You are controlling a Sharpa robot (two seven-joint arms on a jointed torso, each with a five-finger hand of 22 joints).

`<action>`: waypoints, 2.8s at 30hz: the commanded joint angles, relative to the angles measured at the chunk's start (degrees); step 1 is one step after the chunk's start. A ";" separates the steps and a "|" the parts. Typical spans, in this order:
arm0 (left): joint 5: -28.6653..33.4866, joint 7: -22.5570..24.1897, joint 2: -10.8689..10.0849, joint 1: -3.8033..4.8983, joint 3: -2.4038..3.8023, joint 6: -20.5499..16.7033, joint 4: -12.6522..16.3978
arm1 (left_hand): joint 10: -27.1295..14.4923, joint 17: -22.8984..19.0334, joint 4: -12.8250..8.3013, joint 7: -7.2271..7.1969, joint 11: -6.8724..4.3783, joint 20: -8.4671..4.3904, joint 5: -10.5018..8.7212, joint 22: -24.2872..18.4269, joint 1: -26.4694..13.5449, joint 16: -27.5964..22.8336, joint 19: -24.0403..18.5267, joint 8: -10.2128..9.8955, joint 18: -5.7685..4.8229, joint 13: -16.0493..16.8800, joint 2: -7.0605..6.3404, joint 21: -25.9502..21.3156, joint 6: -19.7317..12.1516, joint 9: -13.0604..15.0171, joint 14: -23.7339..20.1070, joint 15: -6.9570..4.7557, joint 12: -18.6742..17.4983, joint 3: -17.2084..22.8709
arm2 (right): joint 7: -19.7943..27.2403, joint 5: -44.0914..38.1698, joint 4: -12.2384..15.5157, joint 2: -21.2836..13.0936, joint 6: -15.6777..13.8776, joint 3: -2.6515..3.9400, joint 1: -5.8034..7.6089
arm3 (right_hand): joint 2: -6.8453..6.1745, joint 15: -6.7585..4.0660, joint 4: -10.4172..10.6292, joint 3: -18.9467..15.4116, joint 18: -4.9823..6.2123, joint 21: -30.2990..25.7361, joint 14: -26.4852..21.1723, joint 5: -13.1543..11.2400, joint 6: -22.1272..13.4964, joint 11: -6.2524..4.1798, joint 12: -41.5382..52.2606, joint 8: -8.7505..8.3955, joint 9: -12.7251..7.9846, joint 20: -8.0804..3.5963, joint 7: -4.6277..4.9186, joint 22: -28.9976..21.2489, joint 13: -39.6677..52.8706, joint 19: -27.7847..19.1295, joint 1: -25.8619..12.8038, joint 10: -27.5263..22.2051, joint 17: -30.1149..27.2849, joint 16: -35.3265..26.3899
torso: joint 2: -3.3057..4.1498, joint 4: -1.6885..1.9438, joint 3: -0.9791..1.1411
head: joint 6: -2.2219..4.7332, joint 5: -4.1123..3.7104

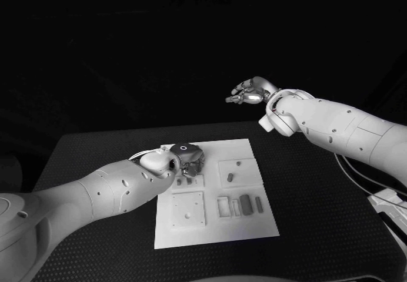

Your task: Assemble the parts on the task board

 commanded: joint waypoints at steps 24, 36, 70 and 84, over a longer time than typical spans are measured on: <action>2.10 0.76 0.91 -0.30 0.01 2.17 -0.88 | -1.30 -1.70 0.73 0.07 1.00 0.31 -0.33 1.17 -2.01 1.07 -1.25 -0.01 5.01 1.02 -0.20 0.35 -1.23 -0.94 -0.63 0.94 -0.93 -0.64 | 0.63 -0.08 -0.06 0.18 0.58 0.01 0.00 | 0.07 0.05 -0.03 -0.24 -1.18 -0.35 -0.14 0.12 -0.47 0.40 -0.23 0.35 -0.08 0.12 3.83 0.16 -0.14 0.50 0.60 0.00 -0.09 -0.31 | 0.13 -0.10 0.02 | -0.18 -0.14; 1.03 -0.01 0.97 -0.45 0.01 4.16 -1.48 | 1.01 -2.44 0.72 0.90 0.69 0.35 -0.28 1.21 -1.04 1.60 -1.00 1.68 5.41 1.59 1.27 0.39 1.18 -0.69 -0.29 0.68 0.21 0.07 | 0.64 -0.08 -0.04 0.09 0.58 0.01 0.00 | 0.06 0.05 -0.03 -0.27 -1.19 -0.40 -0.15 0.11 -0.47 0.40 -0.21 0.37 -0.09 0.12 3.83 0.20 -0.18 0.51 0.59 0.02 -0.10 -0.31 | 0.02 -0.01 0.07 | -0.52 -0.49; 7.69 0.45 -0.88 -0.28 0.47 -2.89 0.11 | 8.57 -4.24 -0.09 0.87 -0.67 -0.77 -0.21 1.09 1.93 2.52 1.80 4.90 5.40 4.16 3.31 1.05 7.08 0.38 2.83 -0.63 1.72 1.79 | 0.70 -0.04 -0.09 -0.03 0.62 0.01 0.00 | 0.03 0.06 0.04 -0.32 -1.20 -0.56 -0.16 0.11 -0.46 0.39 -0.18 0.42 -0.11 0.12 3.81 0.31 -0.29 0.55 0.49 0.04 -0.14 -0.32 | -0.02 0.03 0.04 | -0.30 -0.14; 11.10 1.10 -3.72 0.12 5.25 -2.17 3.16 | 8.61 -4.44 0.05 0.87 -0.70 -0.89 -0.22 1.10 1.36 2.45 1.93 4.86 5.30 4.28 3.22 1.02 7.15 0.36 2.89 -0.69 1.39 1.55 | 0.63 -0.04 0.02 -0.49 0.71 0.01 0.00 | 0.02 0.06 0.03 -0.32 -1.20 -0.63 -0.16 0.12 -0.46 0.39 -0.17 0.44 -0.13 0.11 3.81 0.37 -0.34 0.57 0.51 0.04 -0.16 -0.32 | -0.07 0.15 0.03 | -0.07 0.07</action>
